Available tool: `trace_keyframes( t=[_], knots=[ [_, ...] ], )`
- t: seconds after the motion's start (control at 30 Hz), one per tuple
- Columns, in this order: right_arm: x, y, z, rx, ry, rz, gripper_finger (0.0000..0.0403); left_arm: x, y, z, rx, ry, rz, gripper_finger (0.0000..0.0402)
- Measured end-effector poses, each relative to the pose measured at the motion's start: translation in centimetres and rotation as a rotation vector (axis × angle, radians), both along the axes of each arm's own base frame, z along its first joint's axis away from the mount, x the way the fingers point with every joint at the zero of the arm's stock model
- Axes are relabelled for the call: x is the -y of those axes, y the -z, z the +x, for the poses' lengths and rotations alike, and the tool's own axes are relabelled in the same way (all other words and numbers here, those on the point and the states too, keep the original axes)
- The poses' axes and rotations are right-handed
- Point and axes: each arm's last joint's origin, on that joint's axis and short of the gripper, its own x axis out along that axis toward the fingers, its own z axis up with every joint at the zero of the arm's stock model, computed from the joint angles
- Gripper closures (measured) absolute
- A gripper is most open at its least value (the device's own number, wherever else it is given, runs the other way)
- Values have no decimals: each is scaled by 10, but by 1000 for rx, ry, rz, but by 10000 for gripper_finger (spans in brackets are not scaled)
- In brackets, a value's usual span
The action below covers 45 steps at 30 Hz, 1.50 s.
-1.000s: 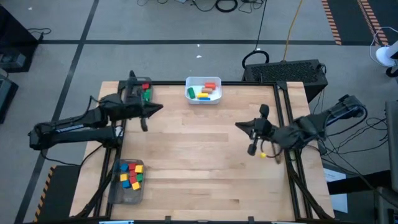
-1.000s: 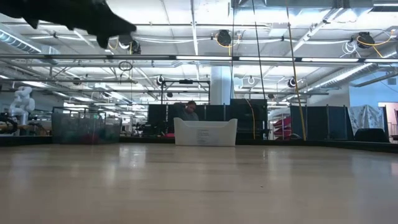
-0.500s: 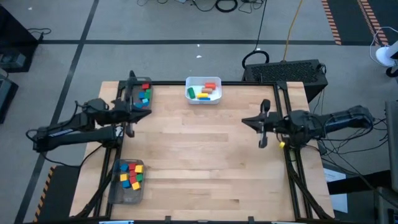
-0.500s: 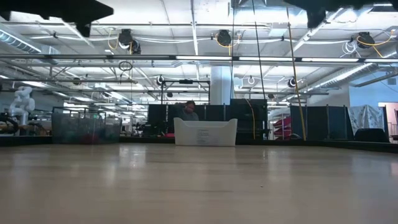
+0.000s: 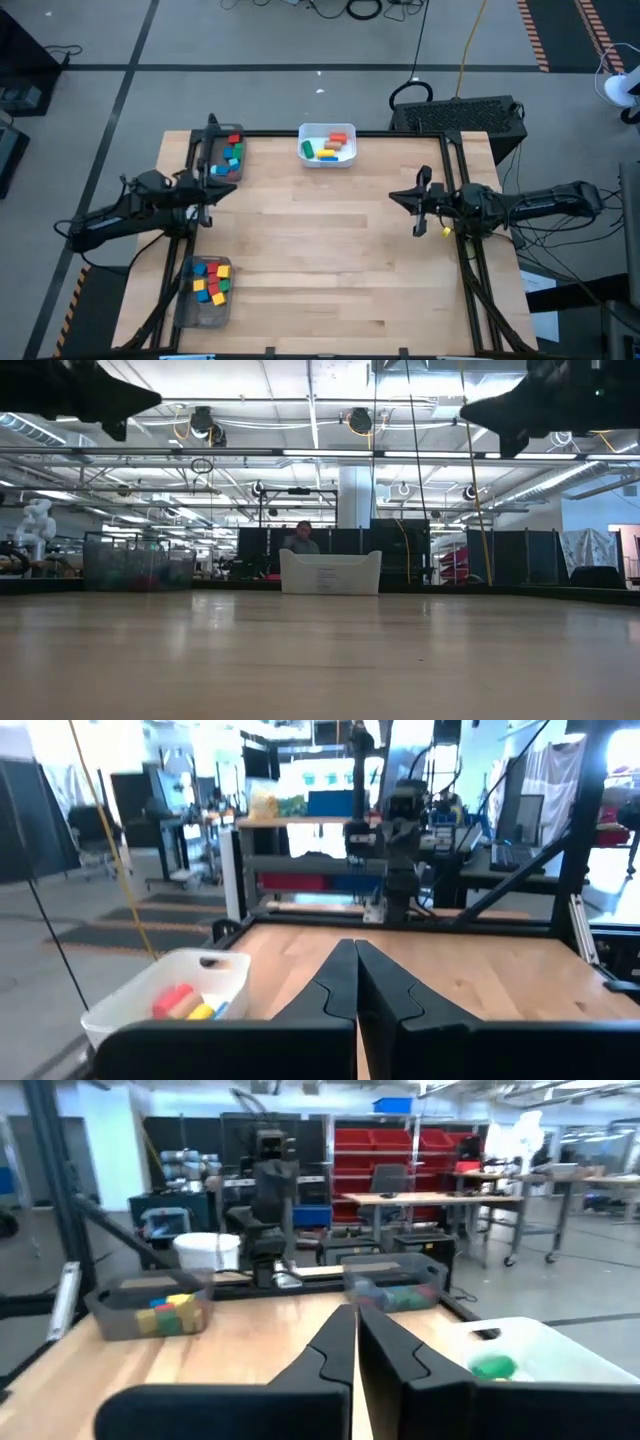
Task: Sort blocks by size
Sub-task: Return to Home Position
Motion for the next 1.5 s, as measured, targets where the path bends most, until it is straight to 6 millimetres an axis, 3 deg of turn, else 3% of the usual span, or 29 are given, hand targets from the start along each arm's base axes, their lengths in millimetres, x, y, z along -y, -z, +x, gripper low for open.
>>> trace_keyframes(
  t=[0.2,0.73,1.07,1.5],
  knots=[
    [6,-7,-15,77,-22,-16,403,3,-3,-12,-14,-2,36,401],
    [8,-2,-38,41,-24,27,403,3,1,-12,-47,-12,-4,401],
    [6,35,-37,143,-101,30,403,2,6,-8,-33,-2,-17,401],
    [5,46,-36,26,-125,35,403,-1,30,3,-52,9,-55,401]
  ],
)
